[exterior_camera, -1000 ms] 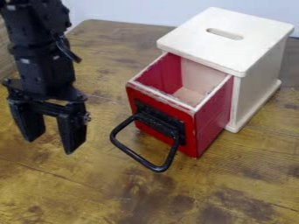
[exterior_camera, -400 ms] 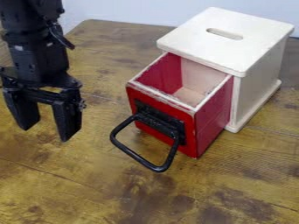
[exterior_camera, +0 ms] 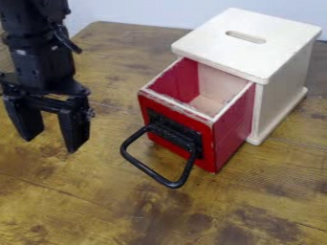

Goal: Open the drawer

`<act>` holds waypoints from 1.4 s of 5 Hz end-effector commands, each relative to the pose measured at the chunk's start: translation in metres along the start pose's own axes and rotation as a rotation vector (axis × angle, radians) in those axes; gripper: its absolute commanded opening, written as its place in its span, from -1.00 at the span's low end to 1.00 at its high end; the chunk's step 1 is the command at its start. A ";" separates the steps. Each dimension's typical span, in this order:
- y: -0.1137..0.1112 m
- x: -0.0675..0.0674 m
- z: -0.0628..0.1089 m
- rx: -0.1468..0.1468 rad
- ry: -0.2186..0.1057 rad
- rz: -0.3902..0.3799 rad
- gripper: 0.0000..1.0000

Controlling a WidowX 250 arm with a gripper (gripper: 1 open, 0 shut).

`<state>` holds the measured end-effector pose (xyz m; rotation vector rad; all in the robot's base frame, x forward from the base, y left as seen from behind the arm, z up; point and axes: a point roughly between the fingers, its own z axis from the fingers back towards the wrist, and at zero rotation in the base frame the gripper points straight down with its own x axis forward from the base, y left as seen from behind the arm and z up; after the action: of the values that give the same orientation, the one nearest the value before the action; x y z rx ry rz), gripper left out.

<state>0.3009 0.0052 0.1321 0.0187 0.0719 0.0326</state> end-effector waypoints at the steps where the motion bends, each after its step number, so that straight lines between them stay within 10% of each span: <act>1: -0.003 0.005 0.016 0.009 -0.065 -0.010 1.00; 7: -0.005 -0.002 0.010 0.002 -0.053 -0.025 1.00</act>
<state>0.2983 -0.0015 0.1221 0.0210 0.0824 0.0056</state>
